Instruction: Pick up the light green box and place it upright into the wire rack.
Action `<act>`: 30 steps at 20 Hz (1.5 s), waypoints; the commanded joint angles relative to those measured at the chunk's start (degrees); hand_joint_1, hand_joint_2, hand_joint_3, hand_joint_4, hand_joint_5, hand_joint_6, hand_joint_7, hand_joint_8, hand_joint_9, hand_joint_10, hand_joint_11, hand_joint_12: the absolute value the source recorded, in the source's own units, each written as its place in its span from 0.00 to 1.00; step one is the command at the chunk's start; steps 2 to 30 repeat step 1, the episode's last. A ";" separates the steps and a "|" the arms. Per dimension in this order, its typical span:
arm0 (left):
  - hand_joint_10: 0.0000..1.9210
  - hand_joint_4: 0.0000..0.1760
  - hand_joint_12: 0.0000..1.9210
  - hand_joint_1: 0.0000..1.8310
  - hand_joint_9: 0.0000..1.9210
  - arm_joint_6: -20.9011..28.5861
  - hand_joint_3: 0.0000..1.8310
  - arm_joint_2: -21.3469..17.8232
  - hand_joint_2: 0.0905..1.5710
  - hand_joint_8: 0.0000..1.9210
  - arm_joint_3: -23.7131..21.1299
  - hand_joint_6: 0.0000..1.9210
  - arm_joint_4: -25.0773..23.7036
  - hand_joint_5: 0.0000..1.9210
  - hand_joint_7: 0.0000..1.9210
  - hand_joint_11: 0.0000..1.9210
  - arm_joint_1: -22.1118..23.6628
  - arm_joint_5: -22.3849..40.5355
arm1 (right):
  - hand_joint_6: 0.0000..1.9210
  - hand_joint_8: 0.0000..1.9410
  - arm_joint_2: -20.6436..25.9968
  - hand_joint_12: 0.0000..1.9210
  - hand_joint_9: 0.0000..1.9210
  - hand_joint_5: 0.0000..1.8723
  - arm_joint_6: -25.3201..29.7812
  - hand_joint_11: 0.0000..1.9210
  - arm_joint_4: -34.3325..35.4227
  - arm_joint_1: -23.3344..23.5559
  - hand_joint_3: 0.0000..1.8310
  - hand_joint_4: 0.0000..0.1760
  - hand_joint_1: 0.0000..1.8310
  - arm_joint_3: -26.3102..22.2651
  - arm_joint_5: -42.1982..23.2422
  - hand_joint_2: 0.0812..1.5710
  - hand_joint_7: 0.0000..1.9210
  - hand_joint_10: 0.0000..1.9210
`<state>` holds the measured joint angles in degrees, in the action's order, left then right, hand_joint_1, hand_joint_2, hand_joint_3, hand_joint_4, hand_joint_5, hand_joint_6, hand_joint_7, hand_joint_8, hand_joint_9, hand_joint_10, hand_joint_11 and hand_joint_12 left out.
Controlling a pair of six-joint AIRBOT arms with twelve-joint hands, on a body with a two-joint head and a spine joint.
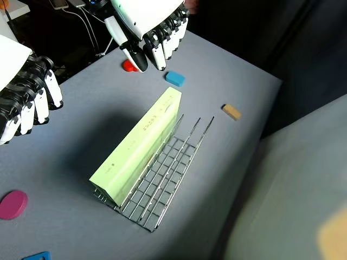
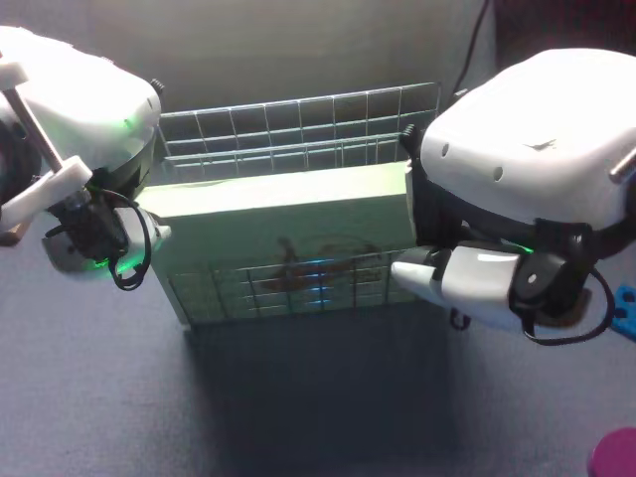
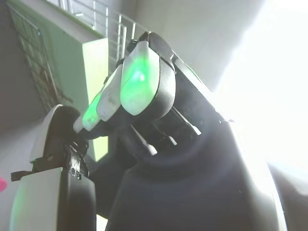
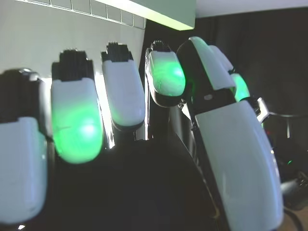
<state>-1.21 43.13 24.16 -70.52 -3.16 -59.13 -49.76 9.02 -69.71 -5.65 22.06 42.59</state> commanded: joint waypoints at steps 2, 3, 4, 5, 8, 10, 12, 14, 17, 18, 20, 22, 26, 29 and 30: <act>1.00 0.00 1.00 0.36 0.71 -0.23 0.00 0.19 0.82 1.00 -0.20 1.00 -5.34 0.57 0.68 0.79 0.37 -0.14 | 1.00 1.00 0.05 1.00 0.88 0.70 -0.27 0.98 -3.63 0.18 0.00 1.00 0.31 -0.08 -2.27 0.91 0.78 1.00; 1.00 0.00 1.00 0.36 0.71 -0.23 0.00 0.19 0.82 1.00 -0.20 1.00 -5.34 0.57 0.68 0.79 0.37 -0.14 | 1.00 1.00 0.05 1.00 0.88 0.70 -0.27 0.98 -3.63 0.18 0.00 1.00 0.31 -0.08 -2.27 0.91 0.78 1.00; 1.00 0.00 1.00 0.36 0.71 -0.23 0.00 0.19 0.82 1.00 -0.20 1.00 -5.34 0.57 0.68 0.79 0.37 -0.14 | 1.00 1.00 0.05 1.00 0.88 0.70 -0.27 0.98 -3.63 0.18 0.00 1.00 0.31 -0.08 -2.27 0.91 0.78 1.00; 1.00 0.00 1.00 0.36 0.71 -0.23 0.00 0.19 0.82 1.00 -0.20 1.00 -5.34 0.57 0.68 0.79 0.37 -0.14 | 1.00 1.00 0.05 1.00 0.88 0.70 -0.27 0.98 -3.63 0.18 0.00 1.00 0.31 -0.08 -2.27 0.91 0.78 1.00; 1.00 0.00 1.00 0.36 0.71 -0.23 0.00 0.19 0.82 1.00 -0.20 1.00 -5.34 0.57 0.68 0.79 0.37 -0.14 | 1.00 1.00 0.05 1.00 0.88 0.70 -0.27 0.98 -3.63 0.18 0.00 1.00 0.31 -0.08 -2.27 0.91 0.78 1.00; 1.00 0.00 1.00 0.36 0.71 -0.23 0.00 0.19 0.82 1.00 -0.20 1.00 -5.34 0.57 0.68 0.79 0.37 -0.14 | 1.00 1.00 0.05 1.00 0.88 0.70 -0.27 0.98 -3.63 0.18 0.00 1.00 0.31 -0.08 -2.27 0.91 0.78 1.00; 1.00 0.00 1.00 0.36 0.71 -0.23 0.00 0.19 0.82 1.00 -0.20 1.00 -5.34 0.57 0.68 0.79 0.37 -0.14 | 1.00 1.00 0.05 1.00 0.88 0.70 -0.27 0.98 -3.63 0.18 0.00 1.00 0.31 -0.08 -2.27 0.91 0.78 1.00; 1.00 0.00 1.00 0.36 0.71 -0.23 0.00 0.19 0.82 1.00 -0.20 1.00 -5.34 0.57 0.68 0.79 0.37 -0.14 | 1.00 1.00 0.05 1.00 0.88 0.70 -0.27 0.98 -3.63 0.18 0.00 1.00 0.31 -0.08 -2.27 0.91 0.78 1.00; 1.00 0.00 1.00 0.36 0.71 -0.23 0.00 0.19 0.82 1.00 -0.20 1.00 -5.34 0.57 0.68 0.79 0.37 -0.14 | 1.00 1.00 0.05 1.00 0.88 0.70 -0.27 0.98 -3.63 0.18 0.00 1.00 0.31 -0.08 -2.27 0.91 0.78 1.00; 1.00 0.00 1.00 0.36 0.71 -0.23 0.00 0.19 0.82 1.00 -0.20 1.00 -5.34 0.57 0.68 0.79 0.37 -0.14 | 1.00 1.00 0.05 1.00 0.88 0.70 -0.27 0.98 -3.63 0.18 0.00 1.00 0.31 -0.08 -2.27 0.91 0.78 1.00; 1.00 0.00 1.00 0.36 0.71 -0.23 0.00 0.19 0.82 1.00 -0.20 1.00 -5.34 0.57 0.68 0.79 0.37 -0.14 | 1.00 1.00 0.05 1.00 0.88 0.70 -0.27 0.98 -3.63 0.18 0.00 1.00 0.31 -0.08 -2.27 0.91 0.78 1.00; 1.00 0.00 1.00 0.36 0.71 -0.23 0.00 0.19 0.82 1.00 -0.20 1.00 -5.34 0.57 0.68 0.79 0.37 -0.14 | 1.00 1.00 0.05 1.00 0.88 0.70 -0.27 0.98 -3.63 0.18 0.00 1.00 0.31 -0.08 -2.27 0.91 0.78 1.00; 1.00 0.00 1.00 0.36 0.71 -0.23 0.00 0.19 0.82 1.00 -0.20 1.00 -5.34 0.57 0.68 0.79 0.37 -0.14 | 1.00 1.00 0.05 1.00 0.88 0.70 -0.27 0.98 -3.63 0.18 0.00 1.00 0.31 -0.08 -2.27 0.91 0.78 1.00; 1.00 0.00 1.00 0.36 0.71 -0.23 0.00 0.19 0.82 1.00 -0.20 1.00 -5.34 0.57 0.68 0.79 0.37 -0.14 | 1.00 1.00 0.05 1.00 0.88 0.70 -0.27 0.98 -3.63 0.18 0.00 1.00 0.31 -0.08 -2.27 0.91 0.78 1.00; 1.00 0.00 1.00 0.36 0.71 -0.23 0.00 0.19 0.82 1.00 -0.20 1.00 -5.34 0.57 0.68 0.79 0.37 -0.14 | 1.00 1.00 0.05 1.00 0.88 0.70 -0.27 0.98 -3.63 0.18 0.00 1.00 0.31 -0.08 -2.27 0.91 0.78 1.00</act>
